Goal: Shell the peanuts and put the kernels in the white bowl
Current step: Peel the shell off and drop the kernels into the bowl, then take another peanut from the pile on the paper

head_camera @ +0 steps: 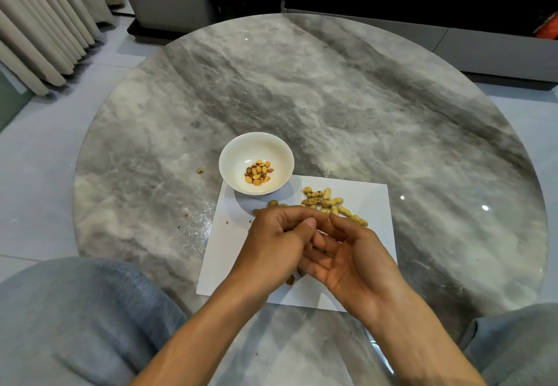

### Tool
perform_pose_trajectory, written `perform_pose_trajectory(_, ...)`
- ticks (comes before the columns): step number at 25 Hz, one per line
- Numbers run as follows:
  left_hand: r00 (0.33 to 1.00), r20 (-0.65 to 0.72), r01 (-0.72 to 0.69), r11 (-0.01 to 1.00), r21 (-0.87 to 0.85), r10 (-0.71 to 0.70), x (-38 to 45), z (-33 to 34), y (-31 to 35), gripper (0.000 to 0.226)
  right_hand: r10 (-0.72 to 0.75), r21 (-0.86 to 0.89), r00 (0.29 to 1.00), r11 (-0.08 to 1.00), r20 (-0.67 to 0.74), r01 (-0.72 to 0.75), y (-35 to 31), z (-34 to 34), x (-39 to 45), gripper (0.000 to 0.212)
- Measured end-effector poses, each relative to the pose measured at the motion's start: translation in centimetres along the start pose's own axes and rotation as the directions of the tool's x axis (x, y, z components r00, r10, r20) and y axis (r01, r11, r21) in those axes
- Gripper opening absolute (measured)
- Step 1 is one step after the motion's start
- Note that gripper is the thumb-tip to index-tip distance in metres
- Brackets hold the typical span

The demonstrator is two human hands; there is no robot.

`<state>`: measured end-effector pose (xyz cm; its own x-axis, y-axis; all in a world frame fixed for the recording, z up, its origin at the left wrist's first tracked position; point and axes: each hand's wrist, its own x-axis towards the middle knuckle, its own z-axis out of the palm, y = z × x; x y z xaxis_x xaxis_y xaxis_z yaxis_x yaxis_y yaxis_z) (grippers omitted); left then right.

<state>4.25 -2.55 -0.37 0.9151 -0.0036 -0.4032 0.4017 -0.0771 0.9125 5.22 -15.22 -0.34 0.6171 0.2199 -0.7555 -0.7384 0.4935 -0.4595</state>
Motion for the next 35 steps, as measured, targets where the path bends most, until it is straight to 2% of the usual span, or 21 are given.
perform_pose_trajectory(2,0.993,0.046,0.118,0.975,-0.189,-0.111,0.2,-0.2,0.0,0.036,0.007,-0.011,1.000,1.000,-0.019,-0.007,-0.1,0.1,-0.2,0.023)
perform_pose_trajectory(5,0.971,0.108,0.238,0.846,-0.478,-0.212,0.3,-0.3,0.3,0.032,-0.042,-0.091,0.996,0.995,-0.075,0.035,-0.2,0.0,-0.2,0.023)
perform_pose_trajectory(7,0.951,0.149,0.304,0.728,-0.614,-0.271,0.3,-0.3,0.5,0.027,-0.254,-0.295,0.957,0.934,-0.143,0.203,-0.6,-0.4,-0.3,0.017)
perform_pose_trajectory(8,0.943,0.167,0.325,0.679,-0.659,-0.289,0.3,-0.4,0.5,0.033,-0.430,-0.480,0.893,0.816,-0.135,0.321,-1.0,-0.7,-0.4,0.012)
perform_pose_trajectory(9,0.938,0.176,0.335,0.642,-0.690,-0.299,0.3,-0.5,0.5,0.040,-0.591,-0.651,0.805,0.630,-0.050,0.423,-1.3,-0.9,-0.7,0.009)
perform_pose_trajectory(10,0.936,0.178,0.336,0.618,-0.711,-0.304,0.3,-0.6,0.5,0.046,-0.676,-0.756,0.730,0.423,0.104,0.500,-1.5,-1.0,-0.9,0.011)
perform_pose_trajectory(11,0.937,0.175,0.331,0.603,-0.726,-0.304,0.3,-0.7,0.5,0.051,-0.676,-0.792,0.691,0.263,0.256,0.551,-1.4,-0.9,-1.0,0.012)
perform_pose_trajectory(12,0.938,0.169,0.326,0.597,-0.733,-0.303,0.4,-0.7,0.4,0.055,-0.633,-0.803,0.683,0.158,0.364,0.574,-0.9,-0.8,-0.9,0.013)
perform_pose_trajectory(14,0.935,0.166,0.331,0.599,-0.730,-0.314,0.4,-0.8,0.3,0.061,-0.578,-0.816,0.658,-0.024,0.483,0.578,0.4,-0.7,-0.2,0.018)
perform_pose_trajectory(15,0.932,0.170,0.339,0.601,-0.724,-0.321,0.3,-0.8,0.3,0.063,-0.574,-0.817,0.643,-0.083,0.507,0.570,0.9,-0.8,0.1,0.019)
perform_pose_trajectory(18,0.928,0.186,0.353,0.602,-0.716,-0.323,0.4,-0.8,0.5,0.067,-0.598,-0.821,0.612,-0.143,0.517,0.553,1.1,-1.0,0.7,0.016)
perform_pose_trajectory(21,0.921,0.208,0.377,0.620,-0.688,-0.329,0.4,-0.6,0.1,0.069,-0.606,-0.850,0.616,-0.222,0.504,0.477,1.4,-0.9,0.6,0.008)
perform_pose_trajectory(24,0.931,0.179,0.361,0.719,-0.595,-0.320,0.5,-0.6,-0.2,0.062,-0.643,-0.888,0.637,-0.158,0.424,0.432,0.9,-0.8,0.4,0.008)
perform_pose_trajectory(28,0.939,-0.029,0.273,0.795,-0.542,-0.342,0.7,-0.9,-0.4,0.036,-0.636,-0.895,0.685,-0.018,0.355,0.446,-1.9,0.3,0.3,0.011)
perform_pose_trajectory(30,0.948,-0.102,0.218,0.846,-0.486,-0.302,0.7,-1.0,-0.2,0.023,-0.640,-0.866,0.663,-0.010,0.389,0.499,-3.3,2.1,1.0,0.009)
perform_pose_trajectory(32,0.953,-0.164,0.170,0.897,-0.408,-0.255,0.5,-1.0,-0.1,0.016,-0.644,-0.835,0.617,-0.063,0.452,0.546,-4.7,4.2,2.4,0.004)
perform_pose_trajectory(35,0.951,-0.227,0.139,0.944,-0.299,-0.211,0.2,-1.2,0.1,0.010,-0.590,-0.833,0.606,-0.242,0.534,0.498,-6.6,5.9,3.6,0.013)
